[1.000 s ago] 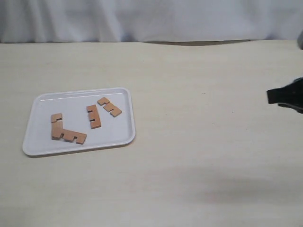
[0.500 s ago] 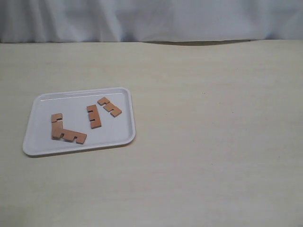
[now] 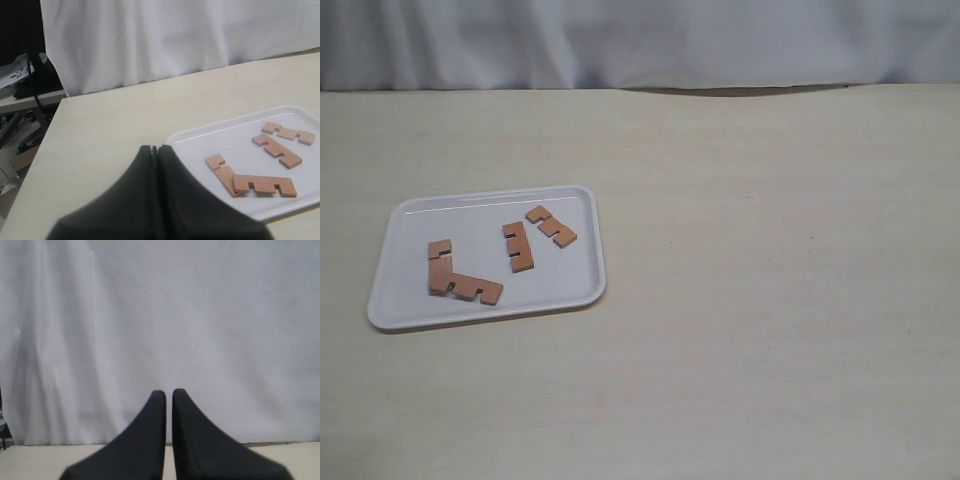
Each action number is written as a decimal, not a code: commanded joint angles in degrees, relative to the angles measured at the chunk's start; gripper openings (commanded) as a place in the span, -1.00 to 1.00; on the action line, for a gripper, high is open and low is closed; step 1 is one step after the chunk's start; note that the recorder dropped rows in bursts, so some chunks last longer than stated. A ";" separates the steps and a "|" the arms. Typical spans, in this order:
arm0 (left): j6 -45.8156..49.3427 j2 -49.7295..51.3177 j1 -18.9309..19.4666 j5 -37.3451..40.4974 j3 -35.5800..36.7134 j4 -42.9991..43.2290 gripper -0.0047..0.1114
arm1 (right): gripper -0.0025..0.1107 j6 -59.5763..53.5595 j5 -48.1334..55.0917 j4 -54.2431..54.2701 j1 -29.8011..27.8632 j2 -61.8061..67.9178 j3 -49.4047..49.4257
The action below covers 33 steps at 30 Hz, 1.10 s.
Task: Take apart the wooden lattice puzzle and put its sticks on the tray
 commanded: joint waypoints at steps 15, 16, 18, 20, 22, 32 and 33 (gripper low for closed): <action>0.30 -0.14 0.60 -0.52 0.18 -0.12 -0.92 | -0.88 -3.39 -2.50 1.80 0.00 -0.26 16.13; 0.30 -0.14 0.60 -0.52 0.18 -0.12 -0.92 | -0.88 -3.16 -0.97 2.23 0.00 -0.26 16.13; 0.30 -0.14 0.60 -0.52 0.18 -0.12 -0.92 | -0.88 -3.61 0.46 2.02 0.00 -0.26 16.13; 0.30 -0.14 0.60 -0.52 0.18 -0.12 -0.92 | -0.88 -5.38 2.81 1.31 0.00 -0.26 16.13; 0.30 -0.14 0.60 -0.52 0.18 -0.12 -0.92 | -0.88 -3.96 3.90 1.31 0.00 -0.26 16.13; 0.30 -0.14 0.60 -0.52 0.18 -0.12 -0.92 | -0.88 -2.12 7.37 1.31 0.00 -0.26 16.13; 0.30 -0.14 0.60 -0.52 0.18 -0.12 -0.92 | -0.88 -2.12 7.37 1.31 0.00 -0.26 16.13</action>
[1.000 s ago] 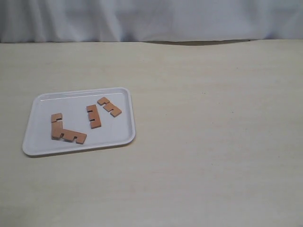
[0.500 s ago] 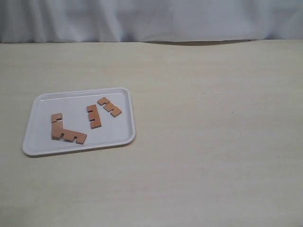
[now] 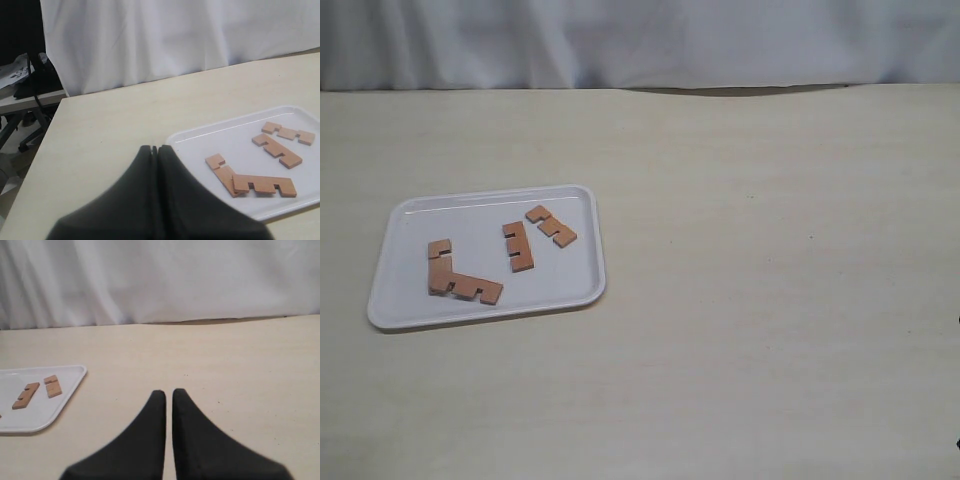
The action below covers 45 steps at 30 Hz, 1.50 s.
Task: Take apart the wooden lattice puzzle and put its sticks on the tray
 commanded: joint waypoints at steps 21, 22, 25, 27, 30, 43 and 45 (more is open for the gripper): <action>0.30 -0.14 0.60 -0.52 0.18 -0.12 -0.92 | -0.88 0.34 1.84 -1.12 0.00 -0.26 0.16; 0.30 -0.14 0.60 -0.52 0.18 -0.12 -0.92 | -0.88 0.34 2.15 -2.58 0.00 -0.26 0.16; 0.30 -0.14 0.60 -0.52 0.18 -0.12 -0.92 | -0.88 0.34 4.21 -10.69 0.00 -0.26 0.16; 0.30 -0.14 0.60 -0.52 0.18 -0.12 -0.92 | -0.88 0.34 4.81 -11.61 0.00 -0.26 0.16; 0.30 -0.14 0.60 -0.52 0.18 -0.12 -0.92 | -0.88 0.34 4.81 -11.61 0.00 -0.26 0.16; 0.30 -0.14 0.60 -0.52 0.18 -0.12 -0.92 | -0.88 0.34 4.81 -11.61 0.00 -0.26 0.16; 0.30 -0.14 0.60 -0.52 0.18 -0.12 -0.92 | -0.88 0.34 4.83 -11.63 0.00 -0.26 0.16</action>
